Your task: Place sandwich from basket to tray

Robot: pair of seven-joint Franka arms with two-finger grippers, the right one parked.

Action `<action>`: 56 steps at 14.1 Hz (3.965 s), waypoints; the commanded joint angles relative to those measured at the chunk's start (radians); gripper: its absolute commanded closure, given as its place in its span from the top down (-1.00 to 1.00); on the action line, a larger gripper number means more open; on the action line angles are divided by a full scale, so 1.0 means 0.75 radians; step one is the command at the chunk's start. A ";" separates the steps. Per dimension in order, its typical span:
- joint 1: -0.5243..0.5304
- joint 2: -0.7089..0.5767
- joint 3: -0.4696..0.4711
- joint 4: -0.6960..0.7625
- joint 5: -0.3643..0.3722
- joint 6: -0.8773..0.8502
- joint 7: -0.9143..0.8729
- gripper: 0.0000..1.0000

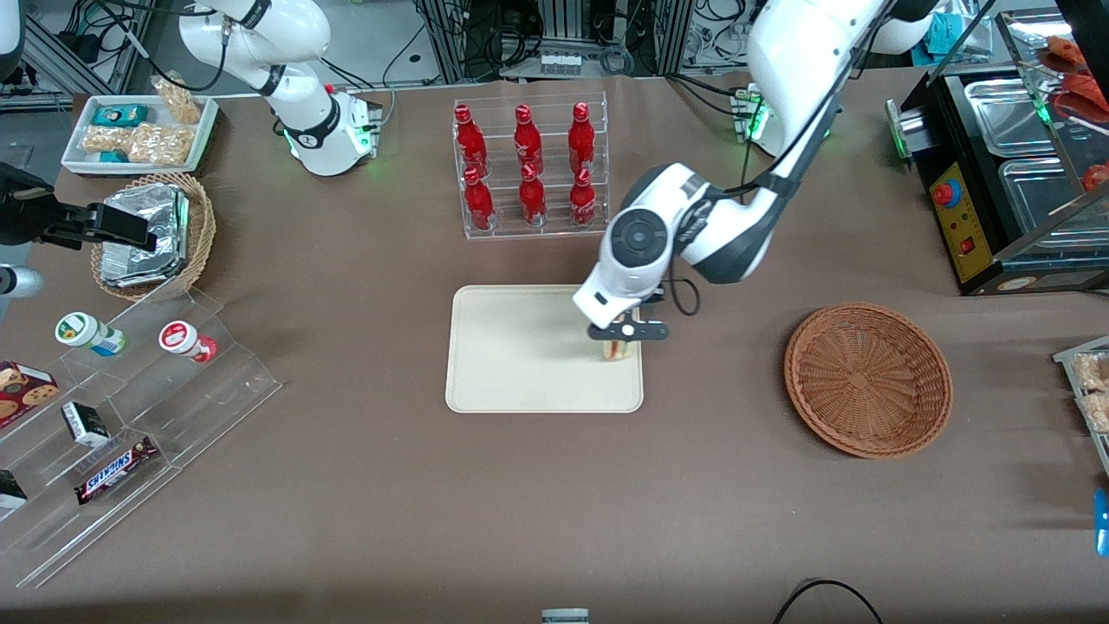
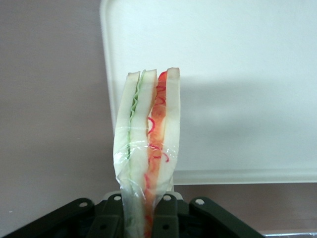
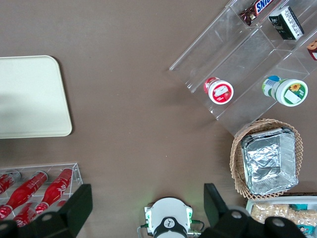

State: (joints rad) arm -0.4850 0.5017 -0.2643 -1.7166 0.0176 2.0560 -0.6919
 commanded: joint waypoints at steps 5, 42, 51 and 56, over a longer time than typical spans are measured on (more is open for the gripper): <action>-0.092 0.137 0.013 0.166 0.009 0.006 -0.123 -0.65; 0.665 -0.507 0.185 0.470 -0.021 -1.195 0.634 1.00; 0.659 -0.522 0.185 0.469 -0.005 -1.169 0.540 1.00; 0.657 -0.614 0.183 0.317 0.026 -1.009 0.544 1.00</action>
State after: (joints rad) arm 0.0147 0.1003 -0.1286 -1.4133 0.0184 1.2646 -0.2732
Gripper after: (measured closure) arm 0.000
